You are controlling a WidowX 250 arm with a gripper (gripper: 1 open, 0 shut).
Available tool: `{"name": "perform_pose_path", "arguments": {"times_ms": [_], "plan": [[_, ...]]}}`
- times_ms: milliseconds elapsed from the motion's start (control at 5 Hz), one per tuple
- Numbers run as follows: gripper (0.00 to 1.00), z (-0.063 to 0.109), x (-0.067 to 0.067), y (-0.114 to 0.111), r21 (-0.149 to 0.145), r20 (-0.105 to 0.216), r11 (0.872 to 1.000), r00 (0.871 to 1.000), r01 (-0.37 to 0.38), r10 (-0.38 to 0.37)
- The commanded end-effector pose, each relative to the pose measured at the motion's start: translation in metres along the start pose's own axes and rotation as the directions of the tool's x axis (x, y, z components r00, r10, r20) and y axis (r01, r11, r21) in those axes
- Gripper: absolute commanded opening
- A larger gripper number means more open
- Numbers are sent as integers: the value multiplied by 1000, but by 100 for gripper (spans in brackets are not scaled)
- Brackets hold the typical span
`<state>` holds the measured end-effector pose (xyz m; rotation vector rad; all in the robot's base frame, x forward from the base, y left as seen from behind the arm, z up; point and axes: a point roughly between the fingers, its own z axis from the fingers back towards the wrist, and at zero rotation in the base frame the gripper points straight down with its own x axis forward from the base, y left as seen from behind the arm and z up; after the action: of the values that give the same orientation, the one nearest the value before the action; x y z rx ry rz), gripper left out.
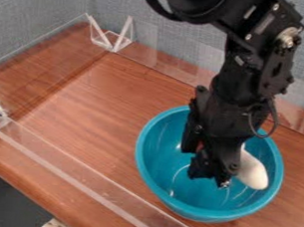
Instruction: Remove the mushroom from inside the blue bowl and put it on the table
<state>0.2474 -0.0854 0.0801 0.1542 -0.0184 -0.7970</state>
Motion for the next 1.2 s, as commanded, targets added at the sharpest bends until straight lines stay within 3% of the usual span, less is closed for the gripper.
{"name": "perform_pose_path", "arguments": {"times_ms": [0,1000], "plan": [[0,14,1,8,26,42,1000,999,-2,1],[0,26,-13,37,56,37,998,999,-22,20]]}}
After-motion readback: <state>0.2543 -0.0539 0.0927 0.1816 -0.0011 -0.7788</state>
